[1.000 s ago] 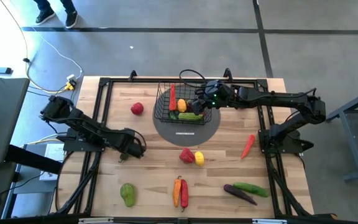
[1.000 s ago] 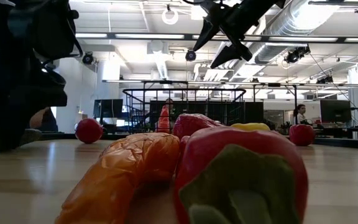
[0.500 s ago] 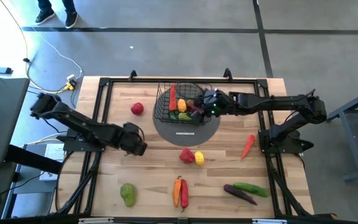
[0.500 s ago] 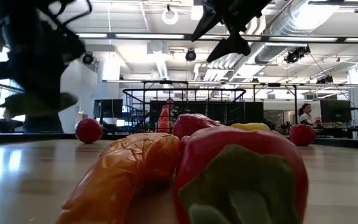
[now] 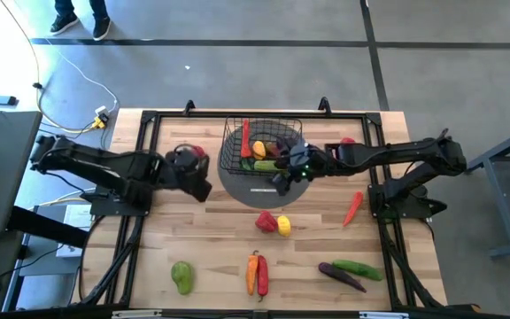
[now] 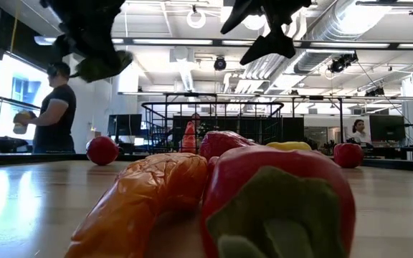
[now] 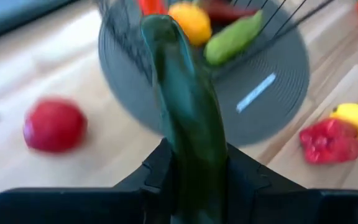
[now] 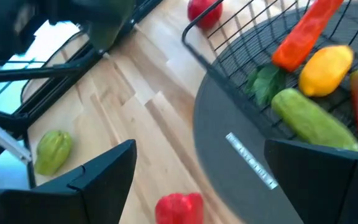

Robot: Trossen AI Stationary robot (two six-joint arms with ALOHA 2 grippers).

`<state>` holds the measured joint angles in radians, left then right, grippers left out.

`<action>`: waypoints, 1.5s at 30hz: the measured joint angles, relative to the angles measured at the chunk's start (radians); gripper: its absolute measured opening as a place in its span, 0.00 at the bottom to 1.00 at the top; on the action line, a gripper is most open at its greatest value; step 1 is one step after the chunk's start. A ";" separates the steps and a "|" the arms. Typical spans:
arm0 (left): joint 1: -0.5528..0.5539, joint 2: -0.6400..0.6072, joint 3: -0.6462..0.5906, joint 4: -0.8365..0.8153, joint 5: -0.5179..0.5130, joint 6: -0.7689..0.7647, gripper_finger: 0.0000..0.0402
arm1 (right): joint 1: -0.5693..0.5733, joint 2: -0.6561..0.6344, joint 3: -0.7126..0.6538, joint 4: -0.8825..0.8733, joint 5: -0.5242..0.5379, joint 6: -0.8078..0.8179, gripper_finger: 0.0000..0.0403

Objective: Build produce basket
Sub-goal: Put the dark green pepper into the wire basket, then put the lemon into the wire basket

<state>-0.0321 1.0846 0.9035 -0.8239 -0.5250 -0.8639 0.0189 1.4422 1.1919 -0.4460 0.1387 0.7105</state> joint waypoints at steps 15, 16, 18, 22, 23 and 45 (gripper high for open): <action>0.244 0.015 0.016 0.429 0.212 0.452 0.20 | 0.065 0.000 0.000 -0.155 0.002 0.209 0.96; 0.257 0.015 0.016 0.446 0.219 0.471 0.20 | 0.071 0.000 0.000 -0.156 0.006 0.224 0.97; 0.285 0.015 0.016 0.483 0.227 0.510 0.20 | 0.086 0.000 0.000 -0.157 0.010 0.246 0.99; 0.336 0.031 0.016 0.549 0.257 0.577 0.20 | 0.122 0.000 0.000 -0.157 0.034 0.269 0.98; 0.349 0.037 0.016 0.556 0.271 0.589 0.20 | 0.132 0.000 0.000 -0.157 0.052 0.282 0.98; 0.473 0.300 0.016 0.775 0.447 0.635 0.43 | 0.246 0.001 0.000 -0.350 0.049 0.643 0.99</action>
<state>0.4412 1.3843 0.9199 -0.0486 -0.0781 -0.2292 0.2651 1.4429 1.1919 -0.7964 0.1874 1.3536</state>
